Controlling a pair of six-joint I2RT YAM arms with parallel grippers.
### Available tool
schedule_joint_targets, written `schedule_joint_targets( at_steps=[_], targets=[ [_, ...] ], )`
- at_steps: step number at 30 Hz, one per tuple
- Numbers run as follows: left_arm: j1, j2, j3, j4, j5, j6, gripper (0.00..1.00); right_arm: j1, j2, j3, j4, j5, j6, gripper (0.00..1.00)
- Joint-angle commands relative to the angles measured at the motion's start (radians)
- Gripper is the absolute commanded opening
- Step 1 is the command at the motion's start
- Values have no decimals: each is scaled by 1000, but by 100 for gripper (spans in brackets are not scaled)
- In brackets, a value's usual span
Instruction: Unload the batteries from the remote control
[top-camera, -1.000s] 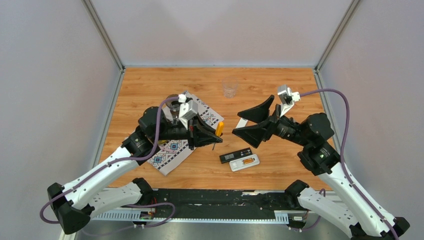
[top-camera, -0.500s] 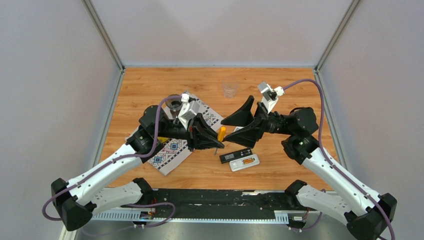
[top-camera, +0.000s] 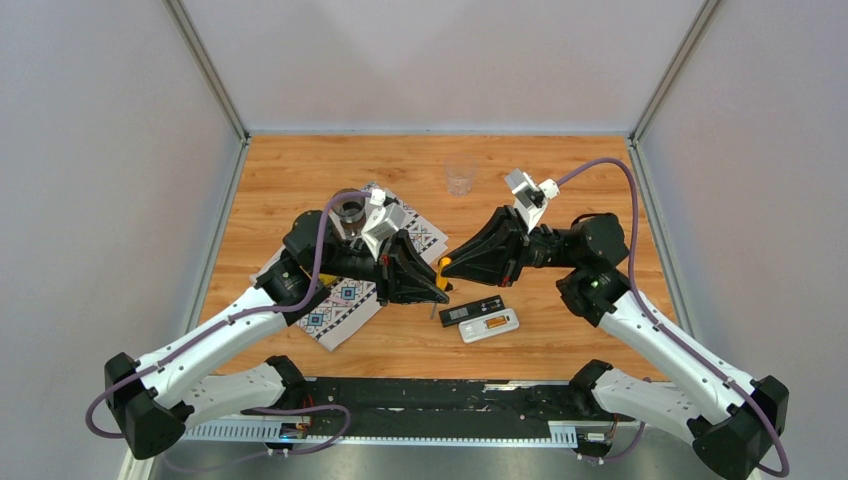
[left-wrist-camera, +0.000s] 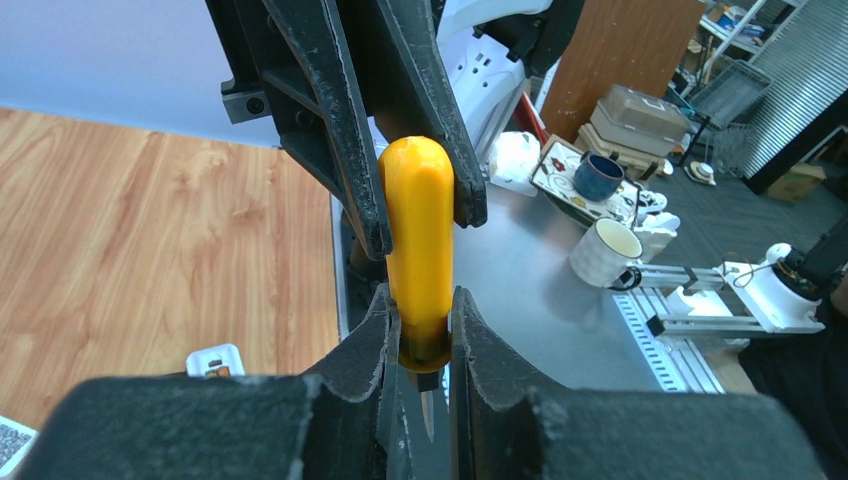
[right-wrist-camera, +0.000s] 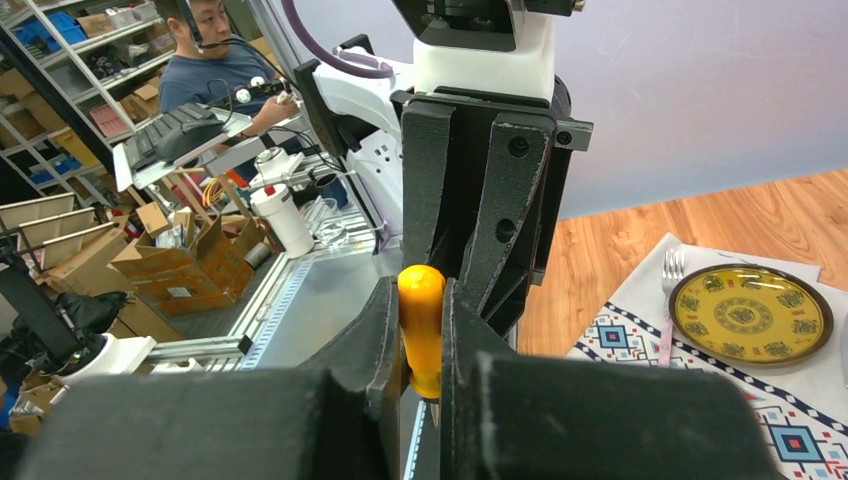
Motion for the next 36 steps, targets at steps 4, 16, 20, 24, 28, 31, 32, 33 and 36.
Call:
schedule_joint_targets(
  at_steps=[4,16,20,24,28,31,32,33,36],
  targets=[
    [2,-38,19,-116,-77,117,57,16,-18,67,-243,101,-97,0],
    [2,-170,-57,-335,-513,231,77,15,-64,47,-539,612,-131,0],
    [2,-164,-65,-344,-534,226,78,10,-81,21,-547,675,-113,0],
    [2,-141,-60,-360,-539,226,77,8,-96,12,-567,723,-109,0],
    [2,-118,-39,-387,-550,229,78,5,-116,3,-602,810,-114,0],
    [2,-115,-28,-413,-557,241,77,5,-125,-8,-616,867,-145,0],
    [2,-115,-28,-426,-574,245,77,5,-127,-26,-610,893,-153,0],
    [2,-115,-30,-432,-582,248,78,5,-128,-38,-599,899,-168,0],
    [2,-105,-31,-447,-605,248,78,5,-124,-65,-599,940,-237,0]
  ],
)
